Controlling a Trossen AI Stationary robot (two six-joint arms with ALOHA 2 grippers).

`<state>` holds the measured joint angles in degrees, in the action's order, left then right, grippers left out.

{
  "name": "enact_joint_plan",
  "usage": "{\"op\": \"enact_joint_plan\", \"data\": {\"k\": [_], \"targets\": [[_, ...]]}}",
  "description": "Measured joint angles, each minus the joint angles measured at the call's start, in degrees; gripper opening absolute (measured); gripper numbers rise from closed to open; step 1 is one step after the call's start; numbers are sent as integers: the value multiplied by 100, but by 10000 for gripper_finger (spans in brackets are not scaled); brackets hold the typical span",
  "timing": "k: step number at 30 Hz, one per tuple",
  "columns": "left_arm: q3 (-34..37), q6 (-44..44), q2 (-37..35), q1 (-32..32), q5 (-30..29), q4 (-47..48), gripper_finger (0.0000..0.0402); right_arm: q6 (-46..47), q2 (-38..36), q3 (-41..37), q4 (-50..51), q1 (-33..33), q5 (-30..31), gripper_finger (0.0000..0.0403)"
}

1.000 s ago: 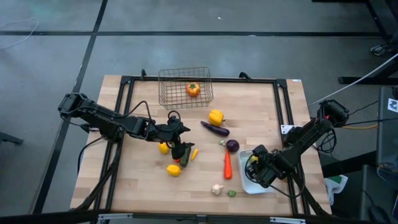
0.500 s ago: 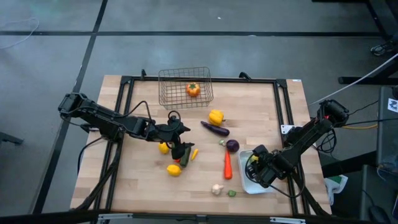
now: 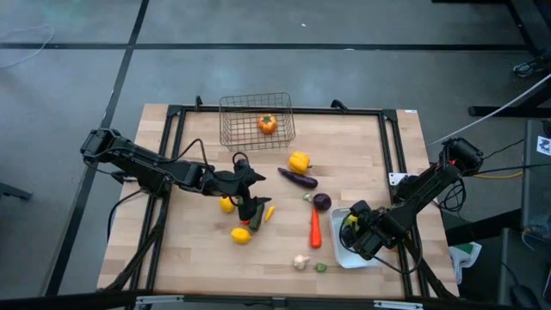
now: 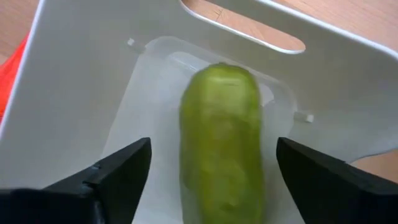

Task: Sort produce into baskets
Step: Put the eggplant into the white bin

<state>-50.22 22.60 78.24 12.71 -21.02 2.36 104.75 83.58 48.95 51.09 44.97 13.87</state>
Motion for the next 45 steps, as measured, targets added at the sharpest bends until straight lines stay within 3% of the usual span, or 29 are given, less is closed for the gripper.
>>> {"op": "enact_joint_plan", "data": {"k": [5, 13, 17, 21, 24, 30, 36, 45], "targets": [[-3, -442, 1, -67, -9, -619, 351, -2, -6, 16, 9, 0, -29, 363], [-4, -500, 0, -261, -11, -644, 351, -473, -143, 539, 342, 0, -203, 365], [-4, -521, 0, -302, -11, -644, 351, -744, -176, 1039, 751, 0, 82, 365], [-4, -525, 0, -302, -11, -642, 351, -1219, -178, 1557, 850, -3, 765, 365], [-4, -524, 0, -302, -9, -642, 351, -1840, -178, 1893, 747, -113, 1227, 365], [-4, -524, 0, -302, -9, -637, 351, -3528, -178, 2240, 19, -665, 1319, 365], [-4, -522, 0, -295, -9, -635, 351, -5520, -152, 2243, -653, -1441, 1092, 365], [-4, -513, 0, -295, -9, -626, 351, -7075, 153, 2153, -572, -2914, 725, 365]]}}
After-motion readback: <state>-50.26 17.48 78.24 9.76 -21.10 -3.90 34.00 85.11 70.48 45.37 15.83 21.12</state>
